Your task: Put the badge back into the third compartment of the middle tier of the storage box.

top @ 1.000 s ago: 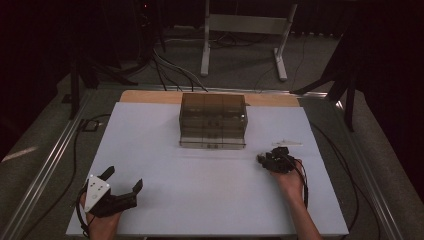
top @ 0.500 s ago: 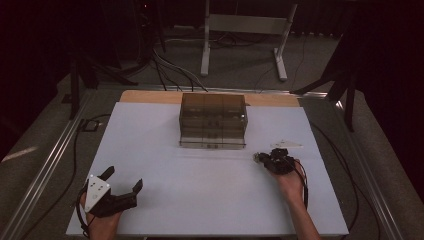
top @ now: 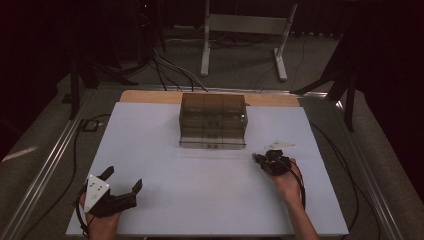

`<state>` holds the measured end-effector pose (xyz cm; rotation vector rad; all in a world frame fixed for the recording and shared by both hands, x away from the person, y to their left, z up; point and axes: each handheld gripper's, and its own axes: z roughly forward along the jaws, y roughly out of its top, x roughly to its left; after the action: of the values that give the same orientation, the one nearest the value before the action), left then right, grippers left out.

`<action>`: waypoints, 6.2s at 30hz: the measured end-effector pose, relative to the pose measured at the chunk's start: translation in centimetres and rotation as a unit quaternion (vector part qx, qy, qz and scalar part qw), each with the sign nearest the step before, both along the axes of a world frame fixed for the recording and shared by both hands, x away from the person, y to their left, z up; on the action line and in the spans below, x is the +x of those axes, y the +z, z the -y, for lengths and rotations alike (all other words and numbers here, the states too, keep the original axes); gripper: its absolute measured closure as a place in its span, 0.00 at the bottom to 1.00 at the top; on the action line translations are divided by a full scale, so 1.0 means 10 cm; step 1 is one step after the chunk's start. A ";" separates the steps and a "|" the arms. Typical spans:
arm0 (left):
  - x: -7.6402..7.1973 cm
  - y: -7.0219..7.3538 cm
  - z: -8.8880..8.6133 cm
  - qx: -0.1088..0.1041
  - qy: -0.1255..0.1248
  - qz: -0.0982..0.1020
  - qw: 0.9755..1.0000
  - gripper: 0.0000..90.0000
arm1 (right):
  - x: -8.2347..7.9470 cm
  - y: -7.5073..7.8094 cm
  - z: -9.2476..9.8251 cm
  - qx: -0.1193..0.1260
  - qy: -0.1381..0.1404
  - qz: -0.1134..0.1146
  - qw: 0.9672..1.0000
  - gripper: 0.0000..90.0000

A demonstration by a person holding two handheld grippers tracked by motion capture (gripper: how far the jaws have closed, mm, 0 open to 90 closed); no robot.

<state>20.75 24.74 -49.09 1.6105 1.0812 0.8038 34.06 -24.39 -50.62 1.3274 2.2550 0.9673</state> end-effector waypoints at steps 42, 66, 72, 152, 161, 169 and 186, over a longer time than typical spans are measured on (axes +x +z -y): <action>0.01 -0.01 0.01 0.002 -0.003 -0.002 1.000 0.01 | -0.01 0.03 0.06 0.029 -0.022 -0.002 0.999 0.99; 0.01 -0.01 0.02 0.007 -0.003 -0.003 1.000 0.01 | -0.05 0.13 0.12 0.041 -0.028 0.007 0.999 0.98; 0.01 -0.01 0.03 0.008 -0.004 -0.003 1.000 0.01 | -0.06 0.19 0.14 0.056 -0.030 0.010 0.998 0.98; 0.01 -0.01 0.03 0.011 -0.005 -0.003 1.000 0.01 | 0.07 0.73 0.06 0.083 -0.038 0.067 0.994 0.98; 0.01 -0.01 0.03 0.011 -0.004 -0.003 1.000 0.01 | 0.11 0.76 0.03 0.083 -0.037 0.070 0.993 0.98; 0.01 -0.01 0.03 0.011 -0.005 -0.004 1.000 0.01 | 0.15 0.75 -0.01 0.091 -0.036 0.070 0.993 0.98; 0.01 -0.01 0.03 0.011 -0.005 -0.004 1.000 0.01 | 0.20 0.73 -0.10 0.101 -0.029 0.067 0.992 0.98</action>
<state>20.86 24.44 -49.23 1.6365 1.0736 0.8058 36.03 -23.39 -43.35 1.3574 2.0504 1.2527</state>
